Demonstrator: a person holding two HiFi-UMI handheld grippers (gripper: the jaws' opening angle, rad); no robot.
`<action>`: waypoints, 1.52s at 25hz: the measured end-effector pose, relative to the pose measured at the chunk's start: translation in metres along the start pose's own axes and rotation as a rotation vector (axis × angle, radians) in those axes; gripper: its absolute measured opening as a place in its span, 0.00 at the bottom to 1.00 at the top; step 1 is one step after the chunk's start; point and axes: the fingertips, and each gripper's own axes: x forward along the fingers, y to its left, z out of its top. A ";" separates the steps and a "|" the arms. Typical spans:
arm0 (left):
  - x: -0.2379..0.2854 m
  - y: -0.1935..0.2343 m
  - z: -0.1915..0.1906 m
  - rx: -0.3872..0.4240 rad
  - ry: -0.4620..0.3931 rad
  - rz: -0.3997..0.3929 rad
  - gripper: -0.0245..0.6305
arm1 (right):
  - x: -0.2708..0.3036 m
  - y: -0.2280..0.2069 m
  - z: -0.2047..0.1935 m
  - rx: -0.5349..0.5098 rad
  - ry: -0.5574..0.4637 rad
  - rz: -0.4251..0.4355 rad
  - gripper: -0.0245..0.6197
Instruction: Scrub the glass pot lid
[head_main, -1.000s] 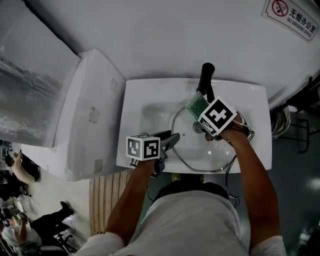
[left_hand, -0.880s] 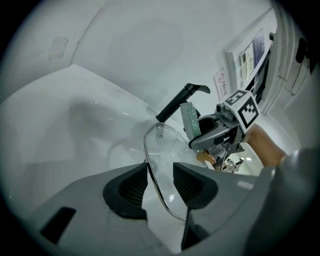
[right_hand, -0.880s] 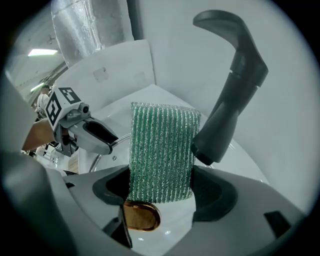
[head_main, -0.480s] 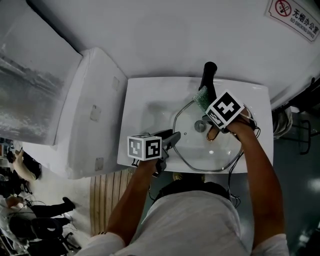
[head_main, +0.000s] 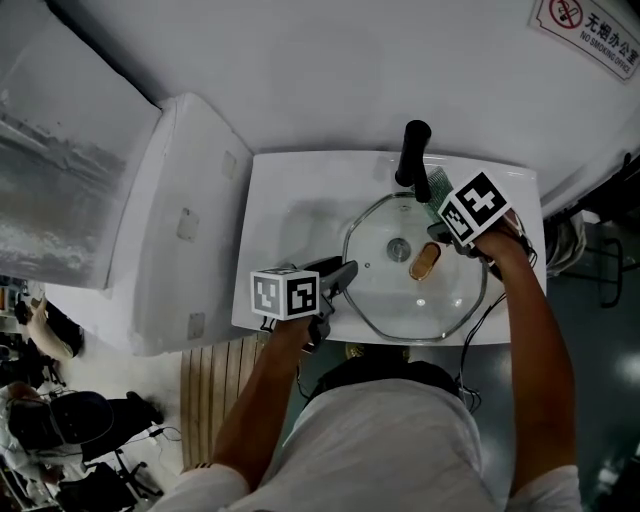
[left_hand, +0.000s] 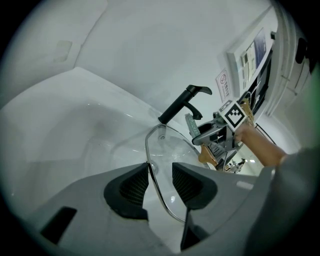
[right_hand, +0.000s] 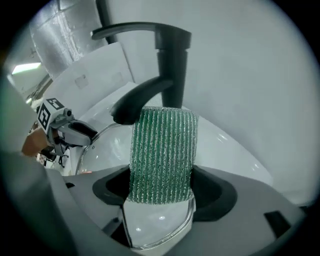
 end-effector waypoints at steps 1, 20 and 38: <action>0.000 0.000 0.000 0.000 -0.001 0.001 0.28 | -0.001 -0.003 -0.005 0.033 -0.009 0.013 0.58; -0.002 -0.002 0.001 0.004 -0.024 0.042 0.27 | -0.083 0.046 -0.029 -0.072 -0.174 -0.072 0.58; -0.002 -0.003 0.003 0.014 -0.041 0.046 0.26 | -0.022 0.151 -0.032 -0.736 0.246 -0.328 0.58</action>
